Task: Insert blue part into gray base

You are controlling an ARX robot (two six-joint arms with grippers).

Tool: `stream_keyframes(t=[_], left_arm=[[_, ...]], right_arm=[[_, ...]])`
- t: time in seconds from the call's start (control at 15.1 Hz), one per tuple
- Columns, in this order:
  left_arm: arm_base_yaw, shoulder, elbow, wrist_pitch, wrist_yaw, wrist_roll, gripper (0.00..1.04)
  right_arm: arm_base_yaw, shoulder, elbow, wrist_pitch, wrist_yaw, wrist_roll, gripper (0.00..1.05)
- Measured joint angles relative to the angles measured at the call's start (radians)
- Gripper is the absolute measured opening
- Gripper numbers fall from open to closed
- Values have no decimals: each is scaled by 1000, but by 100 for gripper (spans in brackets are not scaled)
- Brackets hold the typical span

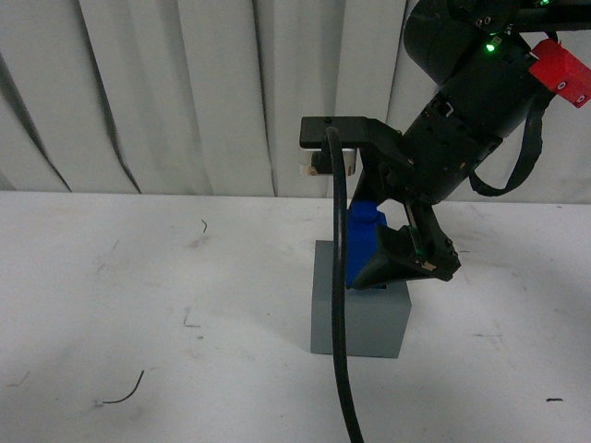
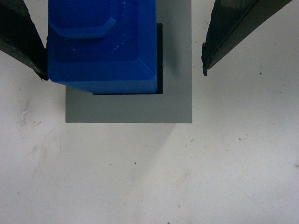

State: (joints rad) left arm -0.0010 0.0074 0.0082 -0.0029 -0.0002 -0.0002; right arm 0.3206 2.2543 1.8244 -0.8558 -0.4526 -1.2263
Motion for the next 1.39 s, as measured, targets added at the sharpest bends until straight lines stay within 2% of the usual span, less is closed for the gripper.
stream_keyframes(t=[0.2,0.4,0.53,0.66,0.86,1.13,1.26,1.39], left_arm=[[0,0,0,0,0,0,98],[0,0,0,0,0,0,98],[0,0,0,0,0,0,98],[0,0,0,0,0,0,98],[0,0,0,0,0,0,98],[0,0,0,0,0,0,98],[0,0,0,0,0,0,98],[0,0,0,0,0,0,98]], right_arm=[[0,-58,-43,47,-41,45,98],[-23,-177,-131,200,-84,101,98],[-64,-286,-270,406,-158,195,98],[-95,-438,-465,708,-161,354,98],[-135,-621,-758,1145,23,612,98],[-311,-710,-1058,1581,278,888,98],[-395,-721,-1139,1680,328,976,98],[-442,-727,-1181,1678,336,1084,98]])
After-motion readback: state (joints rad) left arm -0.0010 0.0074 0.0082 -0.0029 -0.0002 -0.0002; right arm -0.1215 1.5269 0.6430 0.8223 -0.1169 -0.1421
